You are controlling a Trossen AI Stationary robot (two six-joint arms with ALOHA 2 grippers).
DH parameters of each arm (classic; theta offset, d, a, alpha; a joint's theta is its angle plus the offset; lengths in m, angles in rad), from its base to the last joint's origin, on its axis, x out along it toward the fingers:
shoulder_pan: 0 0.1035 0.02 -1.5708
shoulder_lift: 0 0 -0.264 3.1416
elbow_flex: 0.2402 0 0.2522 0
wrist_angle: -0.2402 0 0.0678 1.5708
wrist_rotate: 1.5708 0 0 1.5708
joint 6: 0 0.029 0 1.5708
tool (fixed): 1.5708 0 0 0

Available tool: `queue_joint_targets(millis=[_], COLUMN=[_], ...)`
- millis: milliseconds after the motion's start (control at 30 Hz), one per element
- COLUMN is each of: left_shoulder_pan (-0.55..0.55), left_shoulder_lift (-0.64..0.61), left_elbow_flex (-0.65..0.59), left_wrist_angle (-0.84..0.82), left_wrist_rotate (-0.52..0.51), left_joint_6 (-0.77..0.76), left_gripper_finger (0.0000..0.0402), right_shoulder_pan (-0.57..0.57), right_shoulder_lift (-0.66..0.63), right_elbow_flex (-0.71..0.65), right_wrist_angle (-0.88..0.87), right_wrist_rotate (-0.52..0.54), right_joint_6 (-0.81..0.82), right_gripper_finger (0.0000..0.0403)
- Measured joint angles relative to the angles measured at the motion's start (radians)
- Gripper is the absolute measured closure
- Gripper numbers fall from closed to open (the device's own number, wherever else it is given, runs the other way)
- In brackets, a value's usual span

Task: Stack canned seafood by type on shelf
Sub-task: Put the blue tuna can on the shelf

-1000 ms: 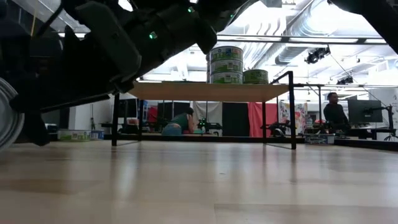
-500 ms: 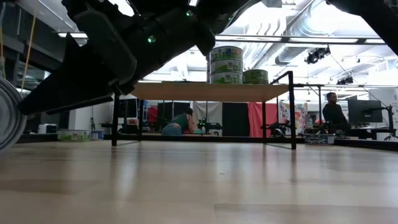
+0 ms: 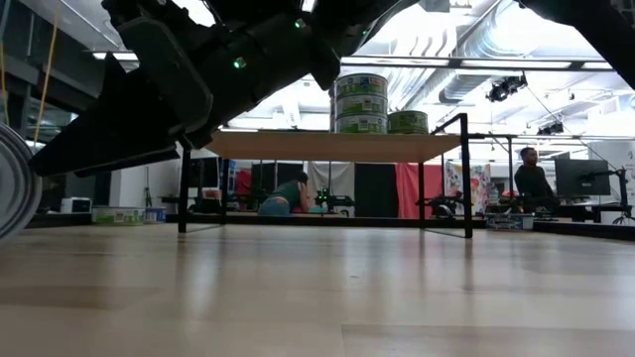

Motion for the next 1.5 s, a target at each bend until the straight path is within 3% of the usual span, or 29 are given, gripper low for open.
queue_joint_targets(millis=[200, 500, 733, 1067, 1200, 1333, 1500], left_shoulder_pan=[0.025, 0.060, 0.092, 0.171, 0.195, 0.192, 0.161], left_shoulder_lift=[0.074, 0.075, 0.075, 0.075, 0.075, 0.073, 0.016], left_elbow_flex=[0.000, 0.000, 0.000, 0.000, 0.000, 0.000, 0.000], left_wrist_angle=[0.009, -0.127, -0.167, -0.170, -0.163, -0.165, -0.225], left_wrist_rotate=[-0.001, -0.002, -0.002, -0.046, -0.040, -0.002, 0.020], left_joint_6=[-0.010, 0.011, 0.098, 0.226, 0.235, 0.236, 0.235], left_gripper_finger=[0.0401, 0.0402, 0.0401, 0.0401, 0.0402, 0.0402, 0.0401], right_shoulder_pan=[0.000, 0.024, 0.031, 0.033, 0.043, 0.054, 0.066], right_shoulder_lift=[0.000, 0.000, 0.000, 0.000, -0.001, -0.002, -0.019], right_elbow_flex=[0.000, 0.000, 0.000, 0.000, 0.000, 0.000, -0.001], right_wrist_angle=[0.001, 0.009, 0.010, 0.031, 0.014, -0.059, -0.154], right_wrist_rotate=[-0.019, -0.061, 0.010, -0.026, 0.008, 0.073, 0.121], right_joint_6=[0.000, -0.024, -0.027, 0.001, 0.003, 0.002, 0.011], right_gripper_finger=[0.0092, 0.0092, 0.0092, 0.0092, 0.0095, 0.0137, 0.0270])
